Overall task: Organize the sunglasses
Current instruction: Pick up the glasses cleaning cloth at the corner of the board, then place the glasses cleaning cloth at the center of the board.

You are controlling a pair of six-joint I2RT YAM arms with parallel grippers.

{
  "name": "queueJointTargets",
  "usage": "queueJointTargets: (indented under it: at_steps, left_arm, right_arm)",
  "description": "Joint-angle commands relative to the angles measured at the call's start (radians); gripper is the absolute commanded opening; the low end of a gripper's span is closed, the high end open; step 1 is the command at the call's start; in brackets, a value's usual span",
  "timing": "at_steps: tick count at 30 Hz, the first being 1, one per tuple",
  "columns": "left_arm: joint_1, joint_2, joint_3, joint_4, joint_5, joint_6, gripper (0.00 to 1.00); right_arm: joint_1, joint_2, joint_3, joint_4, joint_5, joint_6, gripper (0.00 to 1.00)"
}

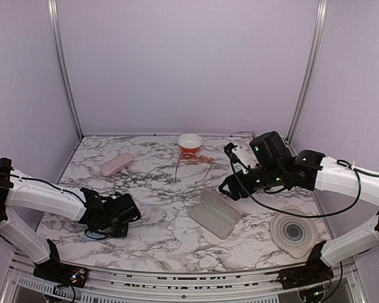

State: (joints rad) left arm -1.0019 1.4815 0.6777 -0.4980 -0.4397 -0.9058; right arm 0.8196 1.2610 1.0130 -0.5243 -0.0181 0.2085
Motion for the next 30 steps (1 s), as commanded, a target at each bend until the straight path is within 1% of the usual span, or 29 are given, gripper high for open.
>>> queueJointTargets:
  at_steps: [1, 5, 11, 15, 20, 26, 30]
  left_arm:
    - [0.005, 0.009, -0.012, 0.003, 0.013, 0.006, 0.08]
    - [0.003, 0.010, -0.015, 0.010, 0.024, 0.014, 0.00]
    - [-0.023, 0.002, 0.015, 0.019, 0.065, 0.047, 0.00]
    - [-0.042, 0.003, 0.049, 0.031, 0.120, 0.040, 0.00]
    - [-0.080, 0.020, 0.144, 0.033, 0.156, 0.029, 0.00]
    - [-0.124, 0.095, 0.288, 0.034, 0.215, 0.024, 0.00]
    - [-0.144, 0.110, 0.360, 0.032, 0.257, 0.031, 0.00]
  right_arm:
    - [0.002, 0.000, 0.041, 0.015, -0.012, -0.012, 0.72]
    - [0.003, -0.001, 0.043, 0.014, -0.014, -0.013, 0.72]
    - [0.003, -0.024, 0.047, 0.006, -0.019, -0.012, 0.72]
    - [0.003, -0.052, 0.042, -0.003, -0.012, -0.013, 0.72]
    - [0.003, -0.092, 0.025, -0.012, -0.003, -0.004, 0.72]
    - [0.002, -0.142, 0.002, -0.029, 0.006, 0.002, 0.72]
    - [0.002, -0.185, -0.024, -0.032, -0.005, 0.016, 0.72]
